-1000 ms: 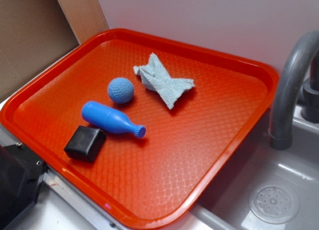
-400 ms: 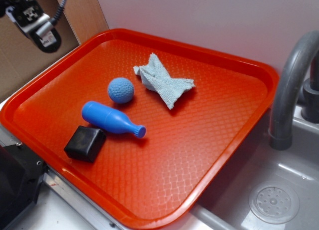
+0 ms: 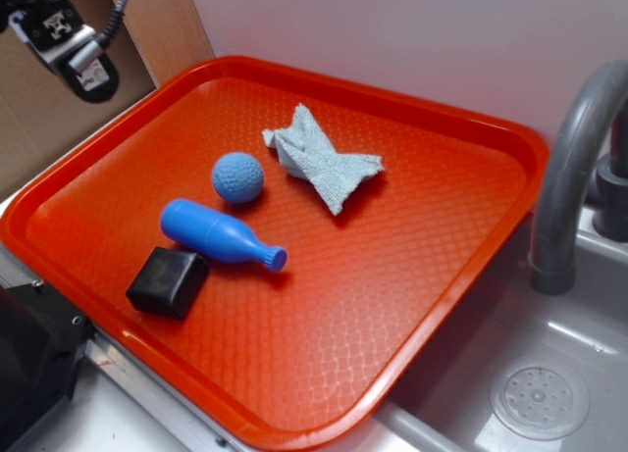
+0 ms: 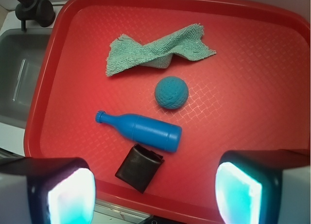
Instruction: Grab the blue ball.
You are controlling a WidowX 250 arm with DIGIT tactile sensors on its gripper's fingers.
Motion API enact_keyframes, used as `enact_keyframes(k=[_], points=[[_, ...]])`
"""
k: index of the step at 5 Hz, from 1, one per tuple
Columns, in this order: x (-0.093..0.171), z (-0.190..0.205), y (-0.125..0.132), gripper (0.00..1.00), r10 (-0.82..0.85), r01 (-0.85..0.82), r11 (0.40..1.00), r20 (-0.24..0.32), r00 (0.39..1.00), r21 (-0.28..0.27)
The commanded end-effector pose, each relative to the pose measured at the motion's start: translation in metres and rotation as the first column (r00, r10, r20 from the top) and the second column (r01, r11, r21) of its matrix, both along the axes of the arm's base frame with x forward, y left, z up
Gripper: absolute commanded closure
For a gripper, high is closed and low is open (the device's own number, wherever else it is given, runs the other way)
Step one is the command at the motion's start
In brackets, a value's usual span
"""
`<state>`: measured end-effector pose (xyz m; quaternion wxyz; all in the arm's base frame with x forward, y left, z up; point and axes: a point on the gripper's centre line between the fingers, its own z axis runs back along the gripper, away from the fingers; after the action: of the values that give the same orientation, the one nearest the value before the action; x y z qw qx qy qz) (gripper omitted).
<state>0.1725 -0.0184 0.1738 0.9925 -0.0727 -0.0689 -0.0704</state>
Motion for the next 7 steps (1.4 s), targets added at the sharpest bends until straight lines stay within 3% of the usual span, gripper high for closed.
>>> enact_keyframes(k=[1,2,4,5,6,7], points=[[0.034,-0.028,-0.014,0.0,-0.016,0.015,0.999,0.03,0.999,0.04],[0.05,-0.057,-0.023,0.0,-0.002,0.001,0.986,0.008,1.0,0.169],[0.073,-0.09,0.002,0.0,0.008,-0.004,0.995,-0.041,0.999,0.101],[0.078,-0.107,-0.002,0.0,0.022,-0.011,0.994,-0.107,0.994,0.105],[0.08,-0.126,-0.011,0.0,-0.002,0.008,0.998,-0.11,0.994,0.055],[0.075,-0.138,-0.029,1.0,-0.022,0.019,1.0,-0.124,0.992,-0.021]])
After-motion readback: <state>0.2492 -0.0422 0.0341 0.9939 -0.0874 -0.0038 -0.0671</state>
